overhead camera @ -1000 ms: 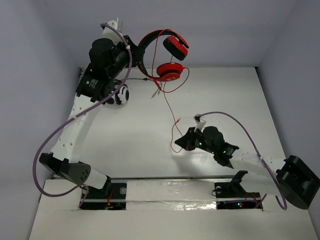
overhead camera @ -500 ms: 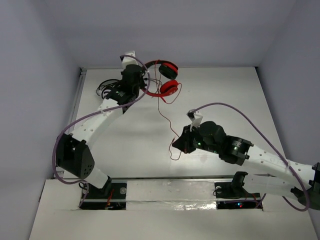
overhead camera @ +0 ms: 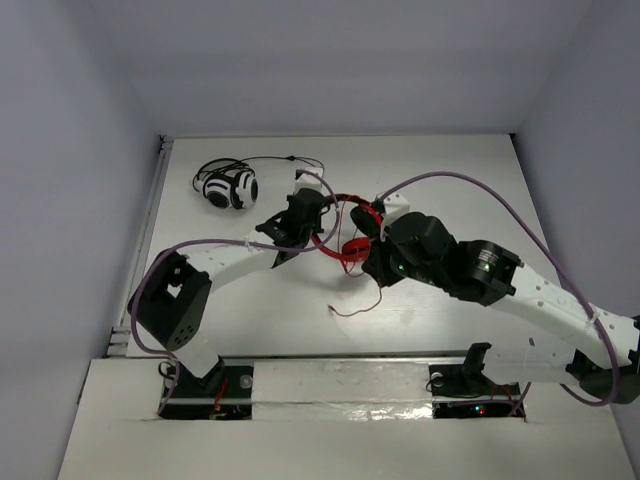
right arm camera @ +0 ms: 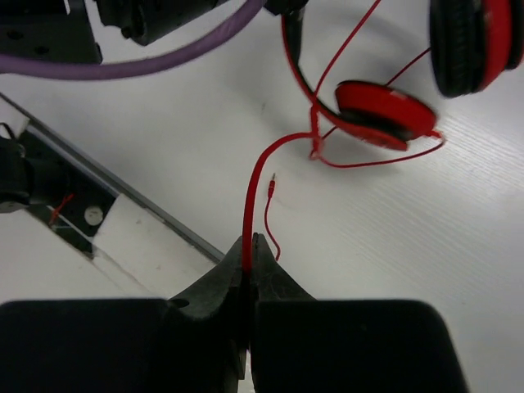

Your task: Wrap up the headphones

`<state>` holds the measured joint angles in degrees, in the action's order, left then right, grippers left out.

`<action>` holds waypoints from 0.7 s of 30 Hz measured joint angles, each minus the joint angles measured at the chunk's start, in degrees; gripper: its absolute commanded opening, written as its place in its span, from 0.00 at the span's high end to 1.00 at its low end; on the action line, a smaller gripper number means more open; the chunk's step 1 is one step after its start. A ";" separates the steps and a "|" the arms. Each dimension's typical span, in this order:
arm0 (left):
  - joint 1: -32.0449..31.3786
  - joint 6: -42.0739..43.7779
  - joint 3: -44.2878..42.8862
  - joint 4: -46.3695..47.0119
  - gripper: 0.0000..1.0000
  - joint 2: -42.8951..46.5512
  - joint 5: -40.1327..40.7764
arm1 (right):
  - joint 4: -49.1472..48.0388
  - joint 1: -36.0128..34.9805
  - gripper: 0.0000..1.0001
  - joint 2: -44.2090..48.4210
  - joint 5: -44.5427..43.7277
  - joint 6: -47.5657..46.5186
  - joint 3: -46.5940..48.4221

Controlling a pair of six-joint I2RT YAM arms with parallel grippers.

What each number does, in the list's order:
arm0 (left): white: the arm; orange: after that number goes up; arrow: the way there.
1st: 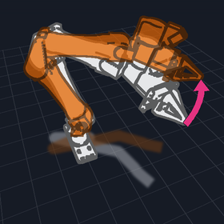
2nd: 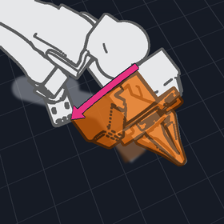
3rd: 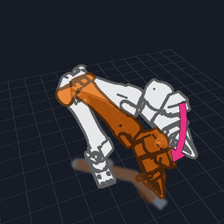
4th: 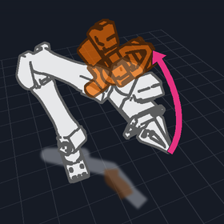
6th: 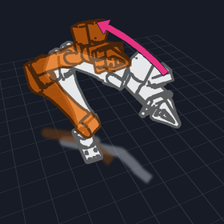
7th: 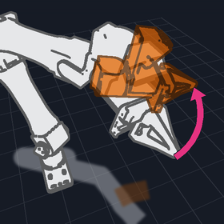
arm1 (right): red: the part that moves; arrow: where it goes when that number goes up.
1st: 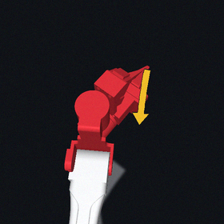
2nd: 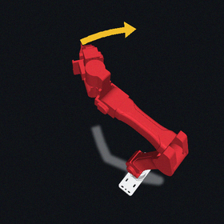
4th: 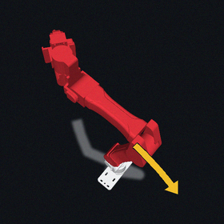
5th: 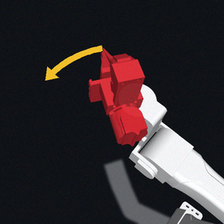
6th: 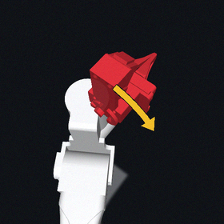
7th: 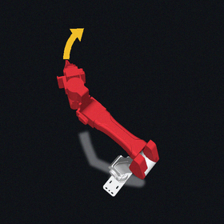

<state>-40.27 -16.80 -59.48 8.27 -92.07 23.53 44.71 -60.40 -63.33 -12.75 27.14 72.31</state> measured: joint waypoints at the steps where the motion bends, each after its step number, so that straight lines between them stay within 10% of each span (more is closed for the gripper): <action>1: -0.46 0.74 1.31 0.92 1.00 0.04 -0.66 | 1.40 0.00 1.00 -0.39 -0.76 -0.61 0.90; 21: -9.90 14.51 11.78 3.74 1.00 6.56 -7.61 | 20.39 0.00 1.00 -8.81 -3.21 -6.03 14.14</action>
<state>-50.17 -2.28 -47.70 12.01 -85.52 15.92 65.10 -60.40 -72.14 -15.97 21.10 86.46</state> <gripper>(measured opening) 0.101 0.029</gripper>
